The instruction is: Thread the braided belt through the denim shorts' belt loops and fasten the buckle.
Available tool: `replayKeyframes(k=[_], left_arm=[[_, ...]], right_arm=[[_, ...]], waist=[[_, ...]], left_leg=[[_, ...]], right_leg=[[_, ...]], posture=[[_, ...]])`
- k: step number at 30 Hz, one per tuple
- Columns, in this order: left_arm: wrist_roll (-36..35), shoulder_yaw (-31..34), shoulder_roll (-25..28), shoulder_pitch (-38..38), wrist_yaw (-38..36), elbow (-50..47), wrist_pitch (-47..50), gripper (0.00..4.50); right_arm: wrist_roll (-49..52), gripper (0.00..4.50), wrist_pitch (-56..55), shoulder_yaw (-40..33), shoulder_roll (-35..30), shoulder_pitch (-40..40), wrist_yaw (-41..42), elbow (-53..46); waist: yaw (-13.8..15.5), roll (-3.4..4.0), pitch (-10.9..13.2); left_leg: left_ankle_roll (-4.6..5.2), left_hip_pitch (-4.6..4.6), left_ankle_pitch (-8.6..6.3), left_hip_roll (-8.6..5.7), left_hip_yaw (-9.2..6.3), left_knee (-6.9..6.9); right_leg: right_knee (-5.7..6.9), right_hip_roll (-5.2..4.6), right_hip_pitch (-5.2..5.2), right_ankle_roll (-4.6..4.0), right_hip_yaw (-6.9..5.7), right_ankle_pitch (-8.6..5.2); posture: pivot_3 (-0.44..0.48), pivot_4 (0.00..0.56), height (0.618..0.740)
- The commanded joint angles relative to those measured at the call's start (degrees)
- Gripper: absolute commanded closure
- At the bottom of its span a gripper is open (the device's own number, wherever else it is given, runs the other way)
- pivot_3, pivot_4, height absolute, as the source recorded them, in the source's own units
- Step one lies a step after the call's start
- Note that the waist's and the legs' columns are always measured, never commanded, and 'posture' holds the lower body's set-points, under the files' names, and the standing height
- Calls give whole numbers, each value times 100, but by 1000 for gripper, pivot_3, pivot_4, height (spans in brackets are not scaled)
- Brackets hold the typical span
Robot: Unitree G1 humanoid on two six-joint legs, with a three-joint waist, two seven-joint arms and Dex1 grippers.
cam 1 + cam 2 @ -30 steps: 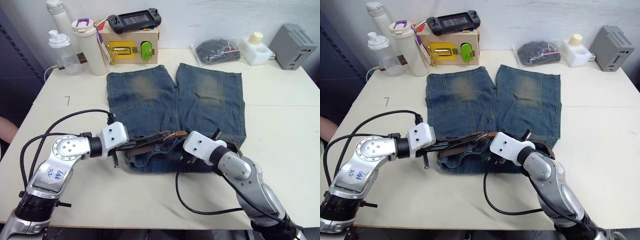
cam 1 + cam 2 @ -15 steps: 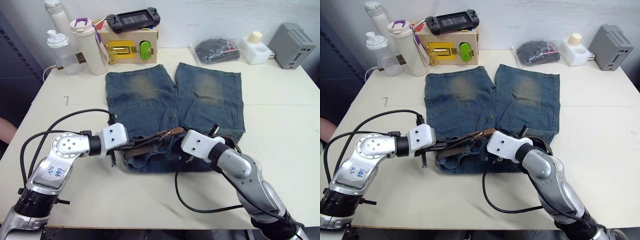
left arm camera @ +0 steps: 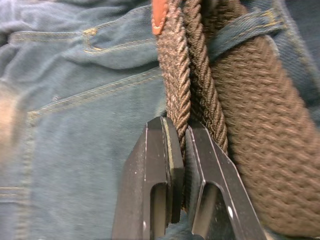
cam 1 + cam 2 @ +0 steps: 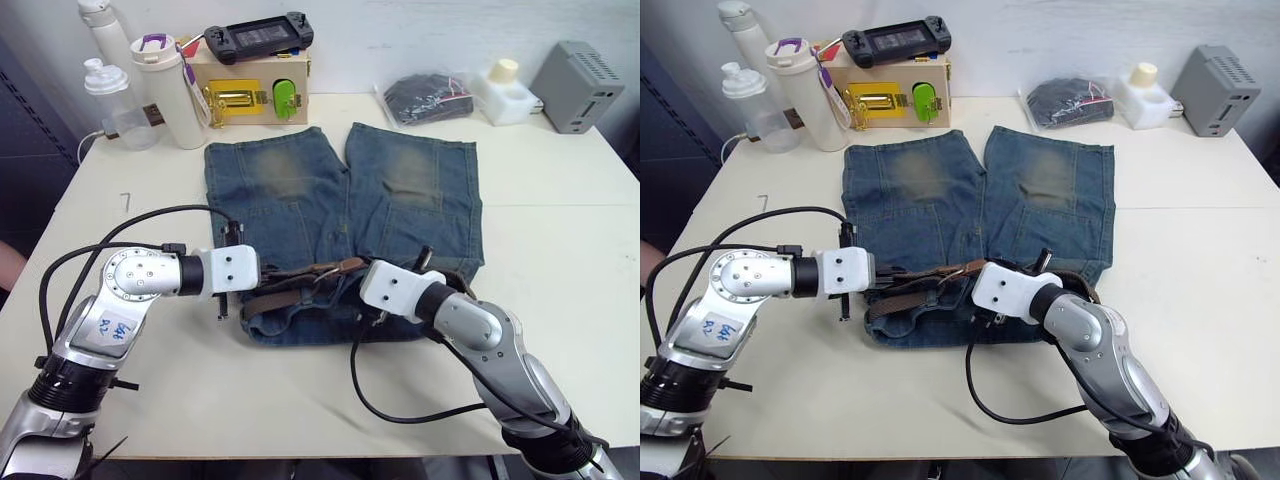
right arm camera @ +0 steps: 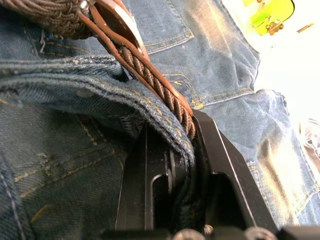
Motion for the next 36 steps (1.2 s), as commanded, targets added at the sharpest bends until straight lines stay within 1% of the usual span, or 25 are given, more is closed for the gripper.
replayKeyframes(k=[1,5,8,14,17,21,25,26,28,29,31,32,36], left_arm=[[107,-110,-89,-139,20,-59,-283,4500],[207,-191,-319,-282,114,69,-379,4500],[138,-249,-474,-200,26,-16,-385,4500],[82,-31,-439,-83,28,1,-231,4500],[78,64,-454,5,107,-7,-67,4500],[70,124,-561,202,230,-139,146,4500],[81,128,-658,268,322,-274,321,4500],[97,116,-673,284,339,-297,346,4500],[110,85,-707,306,373,-341,404,4500],[116,68,-734,319,387,-370,439,4500],[137,39,-774,335,409,-397,480,4500],[150,24,-783,341,416,-392,477,4500],[151,-6,-808,333,428,-368,495,4500]], right_arm=[[86,4460,-149,80,89,-54,45,-222],[78,4460,-135,115,133,-34,45,-253],[80,4460,-111,116,183,-41,33,-242],[-27,4460,-137,114,253,-90,-65,-229],[-158,4460,-287,276,261,-123,-94,-174],[-505,4460,-505,686,58,53,21,58],[-545,4460,-598,724,99,237,-5,221],[-592,3725,-627,728,107,243,-24,264],[-607,3197,-670,718,110,261,-7,310],[-622,2792,-717,724,87,278,10,314],[-695,1733,-847,740,15,317,33,292],[-736,1399,-901,734,-37,338,64,245],[-859,1399,-985,636,-75,370,76,73]], waist=[[1,0,0],[5,-1,-1],[4,-3,-2],[2,-4,-3],[1,-4,-3],[-13,-6,-4],[-7,-20,-13],[-9,-24,-16],[-5,-26,-17],[-4,-26,-17],[-12,-26,-17],[-11,-28,-18],[-5,-28,-18]], left_leg=[[0,-1,0,0,0,1],[1,-2,0,-5,-6,9],[1,-3,0,-8,-6,12],[1,-4,0,-9,-10,12],[1,-4,0,-10,-10,12],[1,-3,-1,-10,-10,12],[1,-4,-1,-11,-14,16],[1,-3,-1,-12,-12,18],[1,-3,-1,-11,-13,18],[1,-3,-1,-12,-14,19],[0,-3,-1,-12,-13,20],[0,-3,-1,-13,-12,20],[0,-3,-1,-13,-14,20]], right_leg=[[1,0,-1,0,0,0],[6,0,1,0,0,0],[9,-2,1,0,1,0],[18,-3,-2,0,1,0],[18,-3,-2,0,1,0],[30,-3,-8,0,2,0],[41,-5,-9,0,3,0],[41,-5,-8,0,3,0],[42,-5,-8,0,2,0],[45,-5,-9,0,3,0],[46,-5,-9,0,3,0],[46,-7,-9,0,3,0],[47,-8,-9,0,2,0]], posture=[[0,150,645],[0,150,645],[0,150,645],[0,150,645],[0,150,645],[0,150,645],[0,150,645],[0,150,645],[0,150,645],[0,150,645],[0,150,645],[0,150,645],[0,150,645]])
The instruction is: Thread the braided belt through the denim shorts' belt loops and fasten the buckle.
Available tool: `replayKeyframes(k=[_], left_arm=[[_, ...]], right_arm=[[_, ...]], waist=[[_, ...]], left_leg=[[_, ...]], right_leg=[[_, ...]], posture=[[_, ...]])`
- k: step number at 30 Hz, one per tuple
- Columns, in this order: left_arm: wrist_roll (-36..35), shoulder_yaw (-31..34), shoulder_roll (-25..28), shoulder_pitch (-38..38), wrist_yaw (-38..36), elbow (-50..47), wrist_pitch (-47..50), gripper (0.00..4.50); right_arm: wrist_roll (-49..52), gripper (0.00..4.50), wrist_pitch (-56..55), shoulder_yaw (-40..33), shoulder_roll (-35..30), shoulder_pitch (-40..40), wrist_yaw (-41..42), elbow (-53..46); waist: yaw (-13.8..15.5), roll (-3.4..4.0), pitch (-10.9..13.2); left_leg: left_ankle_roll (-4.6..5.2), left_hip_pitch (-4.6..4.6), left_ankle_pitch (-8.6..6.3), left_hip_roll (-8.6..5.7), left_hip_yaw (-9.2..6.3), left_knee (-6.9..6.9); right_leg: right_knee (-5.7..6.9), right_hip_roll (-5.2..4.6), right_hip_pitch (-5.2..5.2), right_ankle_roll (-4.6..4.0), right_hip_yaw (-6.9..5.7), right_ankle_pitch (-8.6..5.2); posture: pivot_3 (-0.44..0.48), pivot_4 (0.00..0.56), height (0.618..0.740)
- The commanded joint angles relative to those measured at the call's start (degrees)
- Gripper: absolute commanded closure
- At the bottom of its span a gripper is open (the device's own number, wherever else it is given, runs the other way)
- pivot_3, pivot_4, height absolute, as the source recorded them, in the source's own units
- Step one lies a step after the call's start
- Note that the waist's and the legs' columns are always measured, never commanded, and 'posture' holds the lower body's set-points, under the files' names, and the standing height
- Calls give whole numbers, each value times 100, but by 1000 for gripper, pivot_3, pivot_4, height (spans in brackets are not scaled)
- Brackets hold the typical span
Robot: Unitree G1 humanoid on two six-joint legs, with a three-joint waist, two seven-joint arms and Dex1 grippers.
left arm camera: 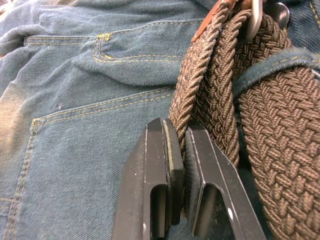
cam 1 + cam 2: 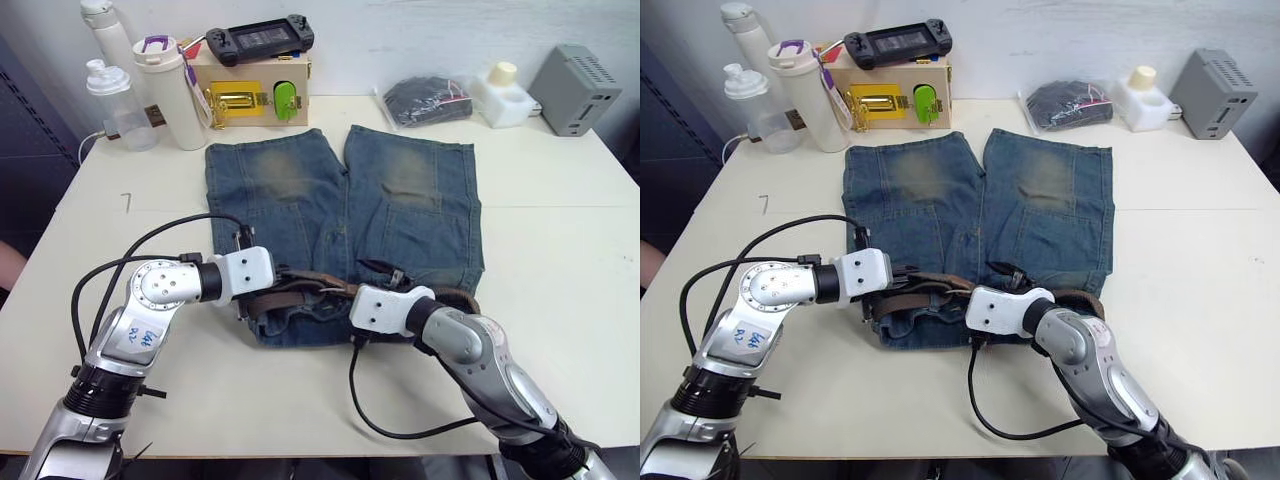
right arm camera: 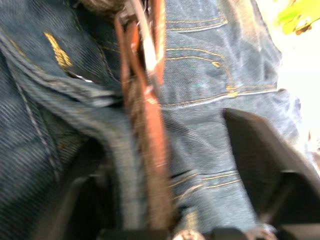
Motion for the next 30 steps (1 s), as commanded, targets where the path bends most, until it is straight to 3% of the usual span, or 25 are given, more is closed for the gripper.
replayKeyframes(k=[1,7,10,15,30], left_arm=[[-70,-61,-51,2,26,-209,-16,4500],[-66,-47,-16,-2,20,-150,-30,4500],[-59,-30,15,-5,13,-109,-52,4500],[-68,-8,38,-37,6,-89,-51,4500],[-210,266,529,-27,-219,-73,-140,4500]], right_arm=[[-61,1399,-168,86,69,23,80,-368],[-500,1399,389,62,395,140,92,-749],[-676,2112,656,44,556,181,111,-797],[-840,4378,849,75,713,185,154,-784],[-1103,4413,426,2,720,-292,31,-453]], waist=[[0,0,0],[8,0,0],[7,0,0],[6,0,0],[-2,0,0]], left_leg=[[0,0,0,0,1,0],[0,0,0,-1,0,0],[0,0,0,-1,-1,0],[0,0,0,-3,-2,1],[-1,-1,0,-4,-1,2]], right_leg=[[0,0,0,0,0,0],[0,1,1,0,0,0],[0,3,0,0,0,0],[0,3,1,0,0,0],[8,-3,-6,-1,1,0]], posture=[[0,150,645],[0,150,645],[0,150,645],[0,150,645],[0,150,645]])
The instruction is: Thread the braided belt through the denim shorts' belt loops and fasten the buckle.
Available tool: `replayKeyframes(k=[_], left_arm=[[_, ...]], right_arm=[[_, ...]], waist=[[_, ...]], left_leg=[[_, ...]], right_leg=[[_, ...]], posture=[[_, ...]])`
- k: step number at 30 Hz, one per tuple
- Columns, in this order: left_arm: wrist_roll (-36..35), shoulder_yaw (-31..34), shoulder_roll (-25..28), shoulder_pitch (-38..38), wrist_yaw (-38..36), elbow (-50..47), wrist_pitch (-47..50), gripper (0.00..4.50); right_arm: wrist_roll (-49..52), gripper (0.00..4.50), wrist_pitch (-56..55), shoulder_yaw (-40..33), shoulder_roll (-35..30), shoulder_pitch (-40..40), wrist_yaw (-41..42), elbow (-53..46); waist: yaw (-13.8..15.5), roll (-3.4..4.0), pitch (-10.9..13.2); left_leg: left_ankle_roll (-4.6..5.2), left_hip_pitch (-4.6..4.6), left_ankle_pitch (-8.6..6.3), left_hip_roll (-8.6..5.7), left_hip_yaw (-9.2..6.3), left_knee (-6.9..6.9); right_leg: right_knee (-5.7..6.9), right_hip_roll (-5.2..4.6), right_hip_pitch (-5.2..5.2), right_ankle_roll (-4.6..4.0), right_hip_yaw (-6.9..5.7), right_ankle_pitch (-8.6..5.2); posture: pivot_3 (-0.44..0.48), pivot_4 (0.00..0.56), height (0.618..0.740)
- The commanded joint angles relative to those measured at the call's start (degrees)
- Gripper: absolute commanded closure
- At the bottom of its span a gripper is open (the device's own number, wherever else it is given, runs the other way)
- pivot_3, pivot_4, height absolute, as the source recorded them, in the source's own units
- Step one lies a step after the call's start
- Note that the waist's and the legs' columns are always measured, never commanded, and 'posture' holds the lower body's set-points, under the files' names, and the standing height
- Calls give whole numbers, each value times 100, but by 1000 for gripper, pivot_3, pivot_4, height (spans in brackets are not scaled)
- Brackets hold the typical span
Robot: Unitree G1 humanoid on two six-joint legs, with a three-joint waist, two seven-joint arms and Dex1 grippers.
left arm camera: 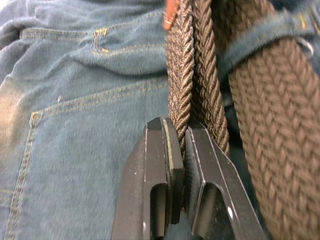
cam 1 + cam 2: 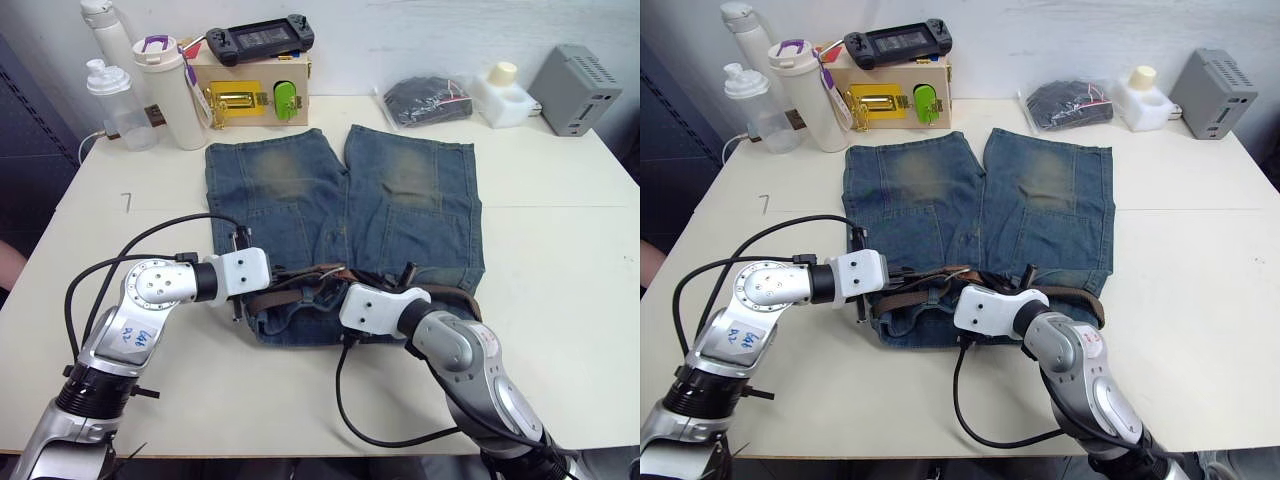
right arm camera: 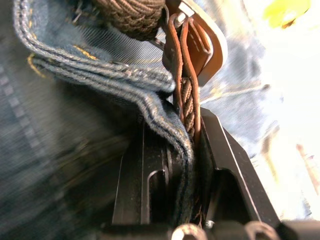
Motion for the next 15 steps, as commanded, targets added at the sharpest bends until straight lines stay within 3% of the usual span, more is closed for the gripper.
replayKeyframes(k=[1,15], left_arm=[[-94,175,215,-41,-131,-86,-115,4500],[-185,94,701,-738,-748,330,-819,4500]], right_arm=[[-80,4413,-227,-150,54,-198,-174,-45],[-109,4413,-476,-163,94,-263,-254,111]], waist=[[1,0,0],[-13,-1,0]], left_leg=[[0,0,0,0,0,0],[0,-9,0,0,3,3]], right_leg=[[0,0,0,0,0,0],[20,-1,-19,0,1,0]], posture=[[0,150,645],[0,150,645]])
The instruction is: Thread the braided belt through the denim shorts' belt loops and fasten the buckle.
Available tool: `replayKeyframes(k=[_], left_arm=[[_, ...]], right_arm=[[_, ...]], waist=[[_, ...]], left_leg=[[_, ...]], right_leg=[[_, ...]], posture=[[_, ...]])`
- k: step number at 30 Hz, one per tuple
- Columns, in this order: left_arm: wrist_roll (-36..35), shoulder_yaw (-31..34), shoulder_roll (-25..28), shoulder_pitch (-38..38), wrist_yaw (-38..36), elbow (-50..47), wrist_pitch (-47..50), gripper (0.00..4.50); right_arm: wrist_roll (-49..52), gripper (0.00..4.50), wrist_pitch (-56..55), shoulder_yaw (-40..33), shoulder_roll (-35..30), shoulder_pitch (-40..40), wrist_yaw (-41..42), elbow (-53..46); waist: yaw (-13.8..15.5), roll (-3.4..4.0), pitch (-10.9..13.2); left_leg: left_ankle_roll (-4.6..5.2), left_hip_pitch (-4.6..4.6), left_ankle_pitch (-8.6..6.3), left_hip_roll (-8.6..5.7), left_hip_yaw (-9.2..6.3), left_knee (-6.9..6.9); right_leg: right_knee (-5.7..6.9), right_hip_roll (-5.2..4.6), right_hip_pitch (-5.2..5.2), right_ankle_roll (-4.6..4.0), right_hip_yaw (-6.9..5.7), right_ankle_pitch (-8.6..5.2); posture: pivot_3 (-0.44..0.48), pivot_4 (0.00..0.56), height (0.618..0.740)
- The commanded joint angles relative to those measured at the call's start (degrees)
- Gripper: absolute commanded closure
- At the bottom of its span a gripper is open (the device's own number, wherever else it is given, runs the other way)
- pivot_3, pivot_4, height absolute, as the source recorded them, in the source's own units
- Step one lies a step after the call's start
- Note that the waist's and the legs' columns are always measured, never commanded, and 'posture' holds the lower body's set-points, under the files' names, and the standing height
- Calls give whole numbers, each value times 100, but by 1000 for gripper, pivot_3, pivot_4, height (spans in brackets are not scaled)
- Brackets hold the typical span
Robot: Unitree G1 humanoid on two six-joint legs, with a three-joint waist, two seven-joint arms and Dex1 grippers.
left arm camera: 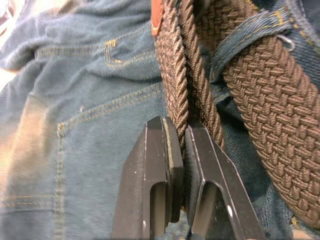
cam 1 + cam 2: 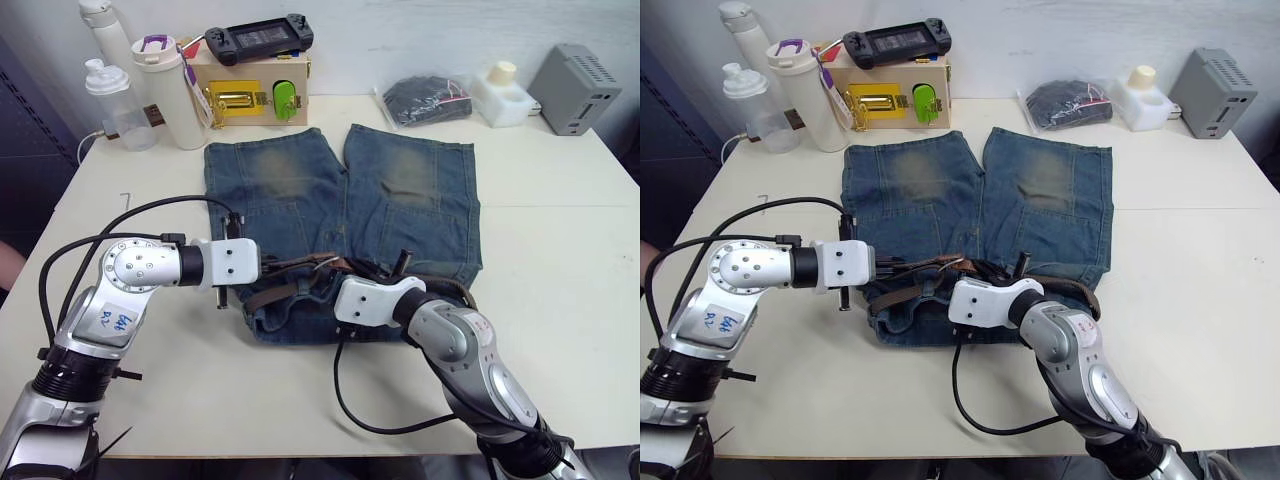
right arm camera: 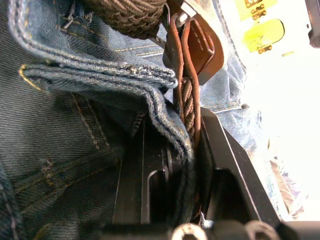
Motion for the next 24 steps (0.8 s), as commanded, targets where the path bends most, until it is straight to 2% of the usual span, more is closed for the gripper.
replayKeyframes(k=[1,5,15,24], left_arm=[[-105,109,266,-262,-332,107,-271,4500],[-29,29,339,-645,-503,506,-565,4500],[28,-88,281,-907,-657,712,-807,4500],[192,-496,-13,-1550,-897,1332,-1420,4500]], right_arm=[[-97,4413,-120,-141,53,-56,-124,-127],[-118,4413,-189,-139,77,-62,-140,-98],[-215,4413,-357,-113,145,-129,-199,12],[-210,4413,-514,-90,168,-155,-205,78]], waist=[[-9,-1,-1],[-26,-1,-1],[-72,-1,-1],[-136,-2,-2]], left_leg=[[-2,-9,-1,0,0,5],[-11,-87,-7,-1,-15,64],[-10,-100,-10,-4,-24,85],[-9,-107,-11,-18,-39,98]], right_leg=[[13,-2,-11,0,1,0],[68,6,-79,0,0,0],[88,6,-86,-1,1,0],[124,-3,-96,0,1,0]], posture=[[0,150,645],[0,150,645],[0,150,645],[0,150,645]])
